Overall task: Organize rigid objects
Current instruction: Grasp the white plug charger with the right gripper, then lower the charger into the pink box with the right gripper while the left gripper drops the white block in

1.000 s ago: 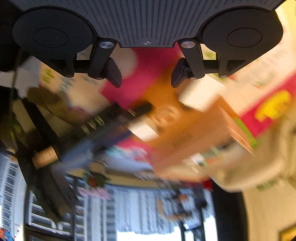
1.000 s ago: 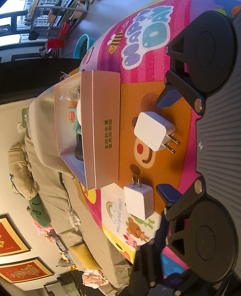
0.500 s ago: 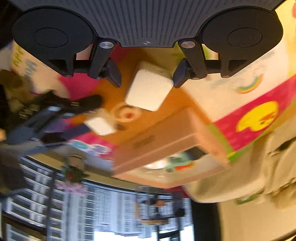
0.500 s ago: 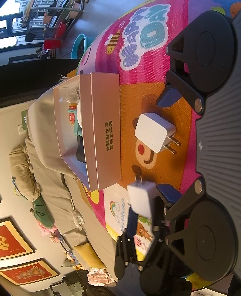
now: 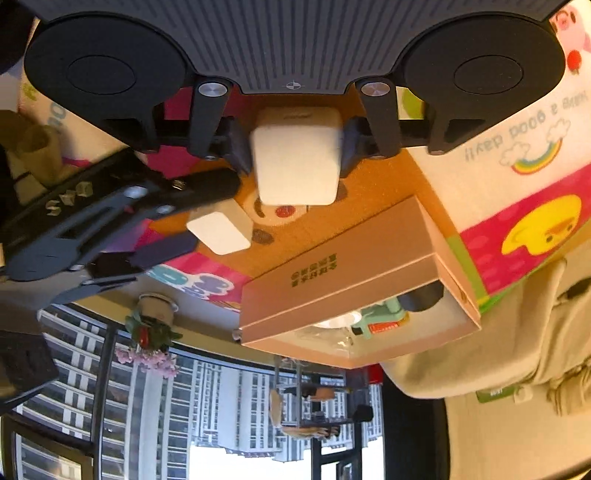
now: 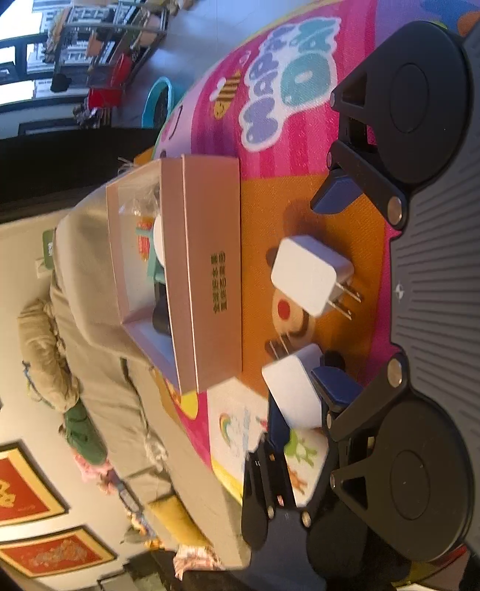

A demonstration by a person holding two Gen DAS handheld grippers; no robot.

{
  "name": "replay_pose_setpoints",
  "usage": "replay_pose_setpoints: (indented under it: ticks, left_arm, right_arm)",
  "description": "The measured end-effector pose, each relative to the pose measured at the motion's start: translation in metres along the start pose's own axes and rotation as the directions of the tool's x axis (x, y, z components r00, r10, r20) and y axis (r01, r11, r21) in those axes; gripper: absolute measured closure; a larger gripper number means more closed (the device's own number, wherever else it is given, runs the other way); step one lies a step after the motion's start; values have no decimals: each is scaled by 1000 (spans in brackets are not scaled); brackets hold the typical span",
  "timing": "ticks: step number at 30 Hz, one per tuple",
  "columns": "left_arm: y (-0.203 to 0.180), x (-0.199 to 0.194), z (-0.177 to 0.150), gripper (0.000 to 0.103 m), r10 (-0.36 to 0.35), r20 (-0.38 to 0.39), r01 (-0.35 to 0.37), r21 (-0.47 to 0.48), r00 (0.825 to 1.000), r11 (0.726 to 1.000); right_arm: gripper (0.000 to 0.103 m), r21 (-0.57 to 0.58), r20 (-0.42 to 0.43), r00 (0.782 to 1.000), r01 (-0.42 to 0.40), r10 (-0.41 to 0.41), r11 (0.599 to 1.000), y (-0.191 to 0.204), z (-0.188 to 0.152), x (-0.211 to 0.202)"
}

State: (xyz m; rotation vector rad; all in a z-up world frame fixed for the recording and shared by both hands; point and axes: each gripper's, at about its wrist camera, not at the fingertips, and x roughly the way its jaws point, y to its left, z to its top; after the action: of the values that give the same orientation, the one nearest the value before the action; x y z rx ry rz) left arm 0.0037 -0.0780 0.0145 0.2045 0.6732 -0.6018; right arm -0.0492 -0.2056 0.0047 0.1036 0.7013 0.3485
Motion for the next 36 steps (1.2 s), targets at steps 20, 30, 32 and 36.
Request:
replay_pose_setpoints:
  ticks: [20,30,32,36]
  left_arm:
    - [-23,-15,-15,53,161,7,-158,-157,987,975]
    - [7,-61,54,53,205,166,-173,-191,965,966]
    - [24,-56,84,53,223,179,-185,-206,958,961]
    - [62,-25,130,54,214,160,-164,-277,964,947]
  right_arm:
    - [71,-178,17,995,96,-94,979,26,3,-41]
    - [71,-167,181,983,71,-40,983,19,31,-104]
    - [71,-163,202,979,68,-34,984,16,36,-104]
    - [71,-155,195,980,56,-25,986,8,40,-91]
